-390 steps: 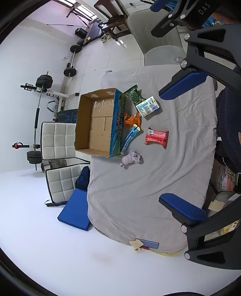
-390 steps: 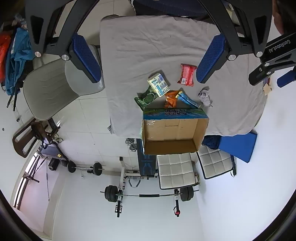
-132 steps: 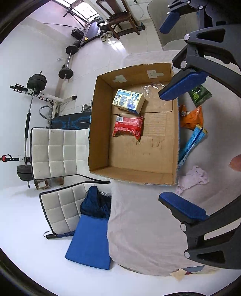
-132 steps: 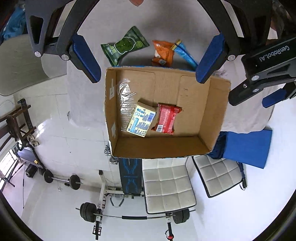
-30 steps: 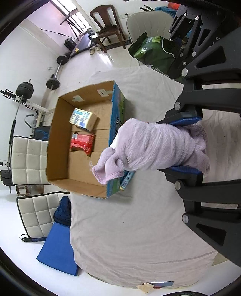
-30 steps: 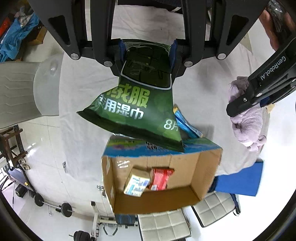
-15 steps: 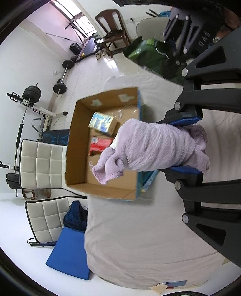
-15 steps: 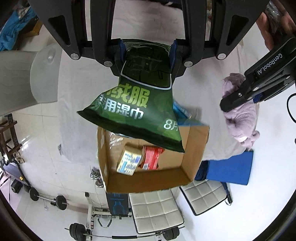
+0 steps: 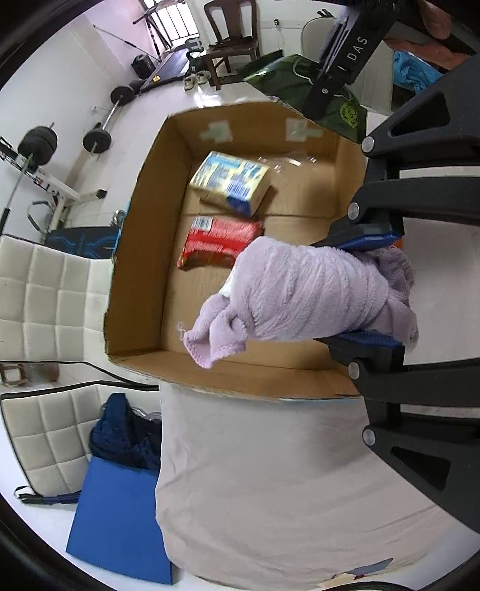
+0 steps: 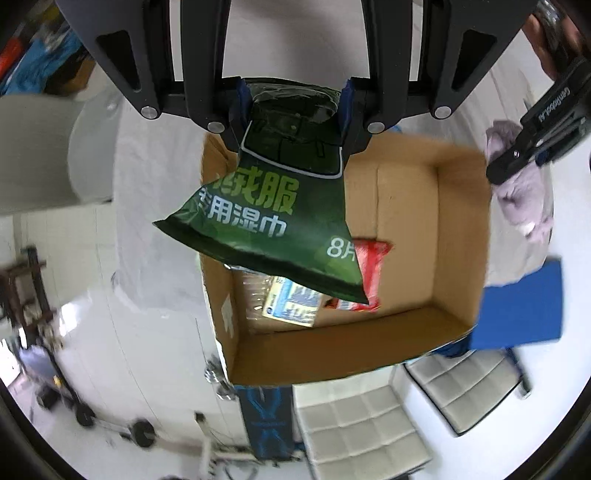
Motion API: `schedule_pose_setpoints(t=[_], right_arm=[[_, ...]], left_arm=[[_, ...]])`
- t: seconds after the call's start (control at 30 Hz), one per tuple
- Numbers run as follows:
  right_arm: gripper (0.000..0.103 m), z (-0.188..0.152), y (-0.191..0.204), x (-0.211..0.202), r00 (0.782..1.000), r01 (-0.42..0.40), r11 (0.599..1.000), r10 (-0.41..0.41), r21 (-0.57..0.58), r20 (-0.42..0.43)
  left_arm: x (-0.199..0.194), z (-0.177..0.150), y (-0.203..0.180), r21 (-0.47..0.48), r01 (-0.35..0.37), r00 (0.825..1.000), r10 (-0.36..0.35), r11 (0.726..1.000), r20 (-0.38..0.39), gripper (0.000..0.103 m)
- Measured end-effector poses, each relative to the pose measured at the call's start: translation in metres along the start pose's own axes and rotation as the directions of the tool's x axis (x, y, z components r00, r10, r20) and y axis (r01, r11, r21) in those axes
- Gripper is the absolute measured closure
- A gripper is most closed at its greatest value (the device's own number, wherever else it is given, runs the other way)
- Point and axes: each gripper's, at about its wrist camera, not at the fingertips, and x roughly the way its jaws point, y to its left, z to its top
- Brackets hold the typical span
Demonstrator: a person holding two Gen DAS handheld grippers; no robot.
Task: Organize soft objects
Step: 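Carry towel and green bag into the box and open both grippers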
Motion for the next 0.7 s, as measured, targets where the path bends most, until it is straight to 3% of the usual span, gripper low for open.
schedule_pose_setpoints(t=[0.3, 0.7], right_arm=[[0.065, 0.031, -0.005, 0.074, 0.995, -0.039, 0.985, 0.054, 0.169, -0.085], [0.064, 0.039, 0.005, 0.120, 0.990, -0.012, 0.980, 0.039, 0.200, -0.132]], left_arm=[[0.053, 0.047, 0.006, 0.015, -0.020, 0.997, 0.021, 1.000, -0.074, 0.070], [0.105, 0.088, 0.002, 0.076, -0.034, 0.990, 0.044, 0.997, -0.133, 0.068]])
